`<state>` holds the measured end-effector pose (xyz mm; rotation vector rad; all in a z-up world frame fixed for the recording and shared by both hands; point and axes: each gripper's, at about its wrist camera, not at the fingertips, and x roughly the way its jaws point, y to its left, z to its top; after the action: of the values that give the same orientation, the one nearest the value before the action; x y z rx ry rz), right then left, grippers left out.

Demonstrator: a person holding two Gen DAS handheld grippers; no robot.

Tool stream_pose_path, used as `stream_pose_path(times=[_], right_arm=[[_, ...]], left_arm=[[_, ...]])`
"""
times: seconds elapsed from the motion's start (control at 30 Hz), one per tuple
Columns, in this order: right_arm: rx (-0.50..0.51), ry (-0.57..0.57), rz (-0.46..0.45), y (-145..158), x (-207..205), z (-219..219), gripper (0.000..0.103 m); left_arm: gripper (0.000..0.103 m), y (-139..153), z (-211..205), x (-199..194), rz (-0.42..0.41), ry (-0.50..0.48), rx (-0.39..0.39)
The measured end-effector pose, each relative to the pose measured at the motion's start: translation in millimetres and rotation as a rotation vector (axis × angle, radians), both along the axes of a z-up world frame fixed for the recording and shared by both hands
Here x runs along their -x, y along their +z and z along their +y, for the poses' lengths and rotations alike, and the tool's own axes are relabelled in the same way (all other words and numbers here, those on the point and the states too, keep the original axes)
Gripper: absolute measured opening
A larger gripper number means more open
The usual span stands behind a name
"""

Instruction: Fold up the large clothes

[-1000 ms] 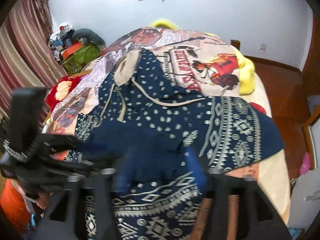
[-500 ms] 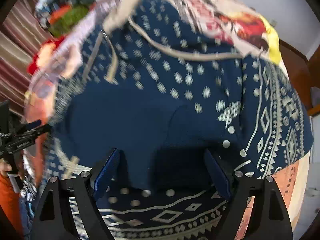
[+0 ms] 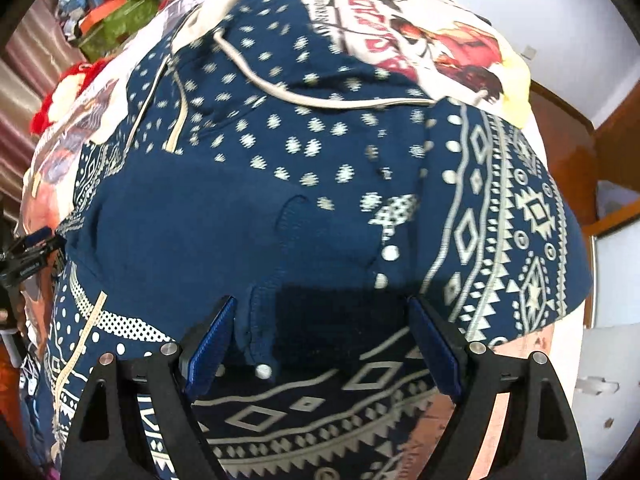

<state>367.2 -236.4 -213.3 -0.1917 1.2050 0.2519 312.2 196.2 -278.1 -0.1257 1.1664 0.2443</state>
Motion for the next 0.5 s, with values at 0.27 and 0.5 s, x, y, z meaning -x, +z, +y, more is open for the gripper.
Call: stream_pose_path(times=[0.27, 0.5], right_arm=[[-0.019, -0.027, -0.111, 29.4, 17.9, -21.1, 0.085], [-0.046, -0.121, -0.224, 66.2, 23.3, -76.5, 0.085]], left_arm=[[0.07, 38.3, -13.5, 0.1, -0.057, -0.046, 0.0], [0.07, 93.9, -63.5, -15.7, -0.188, -0.117, 0.051]])
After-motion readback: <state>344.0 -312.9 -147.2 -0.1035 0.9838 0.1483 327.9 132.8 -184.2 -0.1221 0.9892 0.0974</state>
